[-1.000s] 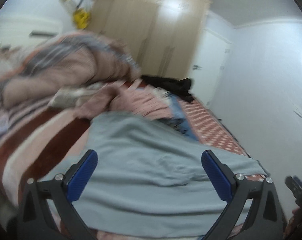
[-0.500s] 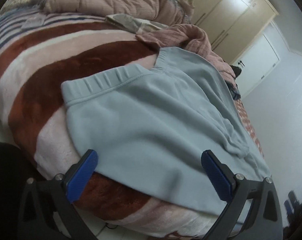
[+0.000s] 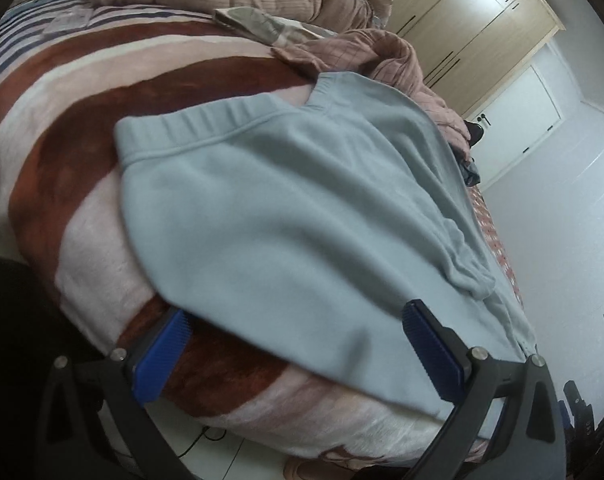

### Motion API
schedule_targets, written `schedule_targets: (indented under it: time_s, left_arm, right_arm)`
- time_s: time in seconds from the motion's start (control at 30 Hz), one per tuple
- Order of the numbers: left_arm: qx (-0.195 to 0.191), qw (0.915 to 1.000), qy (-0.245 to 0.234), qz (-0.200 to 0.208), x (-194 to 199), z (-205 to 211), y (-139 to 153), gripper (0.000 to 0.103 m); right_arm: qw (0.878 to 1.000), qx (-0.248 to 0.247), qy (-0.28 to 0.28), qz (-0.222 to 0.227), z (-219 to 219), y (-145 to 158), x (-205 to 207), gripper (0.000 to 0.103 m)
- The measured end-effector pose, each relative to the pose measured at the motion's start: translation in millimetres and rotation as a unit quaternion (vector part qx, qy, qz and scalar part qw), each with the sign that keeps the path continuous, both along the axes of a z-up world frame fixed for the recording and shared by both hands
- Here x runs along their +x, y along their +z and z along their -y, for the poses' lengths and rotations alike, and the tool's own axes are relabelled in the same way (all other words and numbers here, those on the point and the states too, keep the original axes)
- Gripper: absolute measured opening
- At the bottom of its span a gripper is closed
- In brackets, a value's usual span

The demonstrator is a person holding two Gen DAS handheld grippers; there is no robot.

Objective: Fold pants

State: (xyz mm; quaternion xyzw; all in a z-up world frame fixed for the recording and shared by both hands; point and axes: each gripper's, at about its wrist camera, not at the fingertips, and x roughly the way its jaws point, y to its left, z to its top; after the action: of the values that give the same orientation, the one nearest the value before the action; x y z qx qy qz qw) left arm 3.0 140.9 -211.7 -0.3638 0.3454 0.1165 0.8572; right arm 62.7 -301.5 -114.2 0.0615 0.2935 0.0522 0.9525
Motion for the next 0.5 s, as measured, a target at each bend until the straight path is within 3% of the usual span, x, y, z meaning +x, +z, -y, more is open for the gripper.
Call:
schedule_targets:
  time_s: [0.17,0.33,0.5]
  left_arm:
    - [-0.001,0.9987,-0.037,0.037,12.9,9.4,16.4,0.091]
    - [-0.015,0.9989,-0.034,0.030,33.0,11.2,13.9,0.091]
    - [-0.004,0.9992,-0.030,0.025,40.3,10.5,15.1,0.088]
  right_arm:
    - [0.999,0.009,-0.043,0.001,37.2,-2.7,-2.4,0.092]
    - [0.995,0.041,-0.090,-0.008,86.3,-12.2,-9.3,0.092]
    - [0.988,0.078,-0.129,-0.037,130.7,-36.3,-18.2,0.092]
